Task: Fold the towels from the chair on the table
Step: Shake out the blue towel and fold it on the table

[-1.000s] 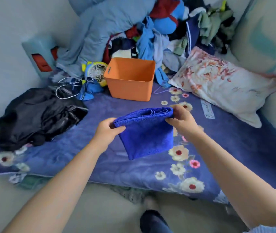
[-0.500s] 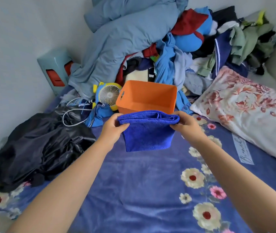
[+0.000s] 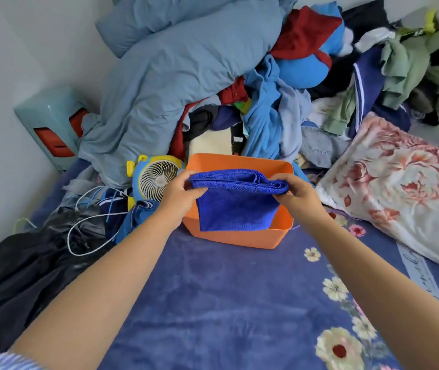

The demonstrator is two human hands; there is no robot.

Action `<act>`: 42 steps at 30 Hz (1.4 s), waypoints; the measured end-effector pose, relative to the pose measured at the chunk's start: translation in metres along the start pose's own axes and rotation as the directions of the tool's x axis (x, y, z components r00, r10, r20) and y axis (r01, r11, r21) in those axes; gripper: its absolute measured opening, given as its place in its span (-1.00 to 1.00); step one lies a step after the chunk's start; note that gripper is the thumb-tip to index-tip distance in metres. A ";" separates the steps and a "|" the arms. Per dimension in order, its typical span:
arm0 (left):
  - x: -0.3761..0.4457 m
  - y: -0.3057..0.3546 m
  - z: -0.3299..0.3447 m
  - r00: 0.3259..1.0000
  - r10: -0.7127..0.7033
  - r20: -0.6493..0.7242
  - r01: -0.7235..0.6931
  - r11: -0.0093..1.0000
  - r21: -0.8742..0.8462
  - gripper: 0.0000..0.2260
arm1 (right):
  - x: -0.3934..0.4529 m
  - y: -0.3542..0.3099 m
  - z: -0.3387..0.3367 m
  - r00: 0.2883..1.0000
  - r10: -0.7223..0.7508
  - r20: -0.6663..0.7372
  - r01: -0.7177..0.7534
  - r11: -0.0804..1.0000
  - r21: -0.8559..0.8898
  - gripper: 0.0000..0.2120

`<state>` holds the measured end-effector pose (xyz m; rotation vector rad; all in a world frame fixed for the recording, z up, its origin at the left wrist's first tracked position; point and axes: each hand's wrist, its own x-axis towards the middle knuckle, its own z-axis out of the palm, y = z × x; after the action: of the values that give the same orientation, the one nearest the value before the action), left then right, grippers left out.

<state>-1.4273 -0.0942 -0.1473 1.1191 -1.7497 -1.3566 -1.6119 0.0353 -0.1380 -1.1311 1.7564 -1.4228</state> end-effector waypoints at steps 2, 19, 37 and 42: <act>0.031 -0.003 -0.001 1.000 0.011 0.024 -0.012 1.000 0.004 -0.78 | 0.026 0.004 0.007 0.998 0.002 -0.066 -0.004 1.000 -0.023 -0.66; 0.199 -0.177 0.061 0.923 -0.376 -0.086 0.376 0.824 0.425 -0.80 | 0.176 0.193 0.093 0.900 0.425 -0.098 -0.436 0.885 -0.160 -0.65; 0.309 -0.304 0.113 0.885 -0.354 -0.303 0.466 0.672 0.575 -0.71 | 0.291 0.339 0.150 0.713 0.671 -0.203 -0.694 0.716 -0.068 -0.67; 0.312 -0.321 0.119 0.915 -0.270 -0.300 0.399 0.711 0.579 -0.66 | 0.292 0.353 0.156 0.793 0.584 -0.173 -0.609 0.772 -0.182 -0.63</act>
<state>-1.5890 -0.3600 -0.4903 1.9575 -1.9723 -0.7880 -1.6951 -0.2738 -0.5011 -0.5045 2.1442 -0.9107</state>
